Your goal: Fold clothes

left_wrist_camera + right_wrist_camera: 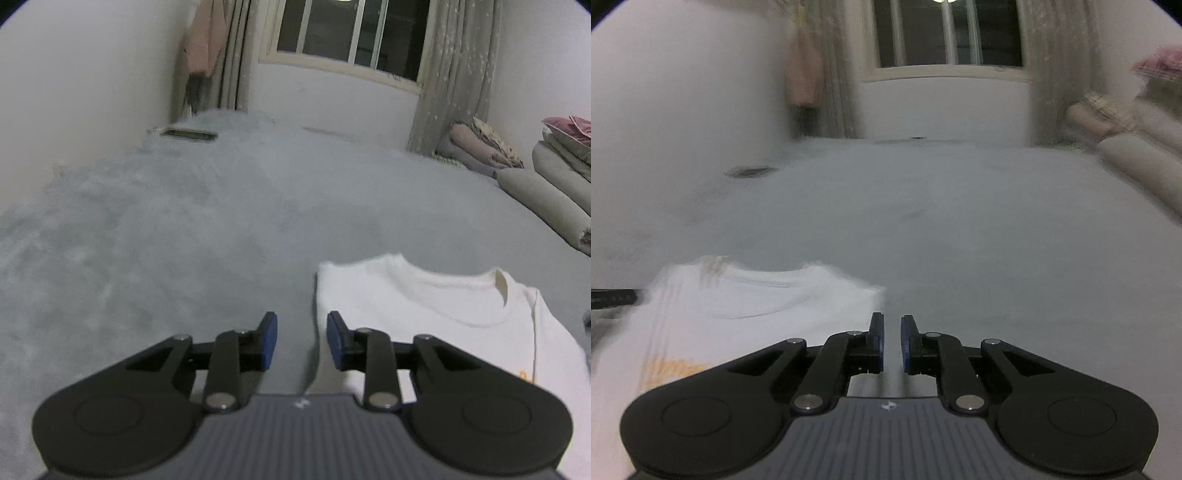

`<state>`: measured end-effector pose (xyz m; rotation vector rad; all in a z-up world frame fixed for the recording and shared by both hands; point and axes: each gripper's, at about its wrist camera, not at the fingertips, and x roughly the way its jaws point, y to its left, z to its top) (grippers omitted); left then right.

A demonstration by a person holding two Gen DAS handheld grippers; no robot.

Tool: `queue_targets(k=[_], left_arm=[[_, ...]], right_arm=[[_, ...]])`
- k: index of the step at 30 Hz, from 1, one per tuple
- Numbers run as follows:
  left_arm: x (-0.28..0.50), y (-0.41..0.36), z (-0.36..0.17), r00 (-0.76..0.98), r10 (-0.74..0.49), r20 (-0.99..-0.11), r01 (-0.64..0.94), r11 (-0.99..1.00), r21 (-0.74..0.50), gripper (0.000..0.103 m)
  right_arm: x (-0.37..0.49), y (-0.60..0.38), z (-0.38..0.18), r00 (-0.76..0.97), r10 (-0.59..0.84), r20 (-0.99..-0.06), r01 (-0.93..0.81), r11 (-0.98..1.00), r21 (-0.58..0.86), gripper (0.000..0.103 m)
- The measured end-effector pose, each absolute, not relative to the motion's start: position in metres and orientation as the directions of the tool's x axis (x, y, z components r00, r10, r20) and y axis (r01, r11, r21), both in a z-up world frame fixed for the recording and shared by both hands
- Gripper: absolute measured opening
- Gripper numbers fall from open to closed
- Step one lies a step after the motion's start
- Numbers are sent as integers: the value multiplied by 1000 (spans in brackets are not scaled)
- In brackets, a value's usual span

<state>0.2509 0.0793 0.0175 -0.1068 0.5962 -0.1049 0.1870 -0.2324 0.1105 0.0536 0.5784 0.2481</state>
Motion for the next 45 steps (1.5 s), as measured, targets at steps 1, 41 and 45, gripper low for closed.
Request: queue_targets(k=[1,41,45], left_arm=[[246,79,22,820,-129,-558,67,989,-130,26],[-55,103,37,631,-225,-743,264,962,-66,16],[-74,115,48,604,-221,-765,246,966,-85,17]], right_arm=[[176,-228,105,787,265,-558,-240,963,118,11],[-97,-165,97,659,331,-675,-382,921,78,23],[-115,-181,98,650,322,-689,-336,934,119,23]])
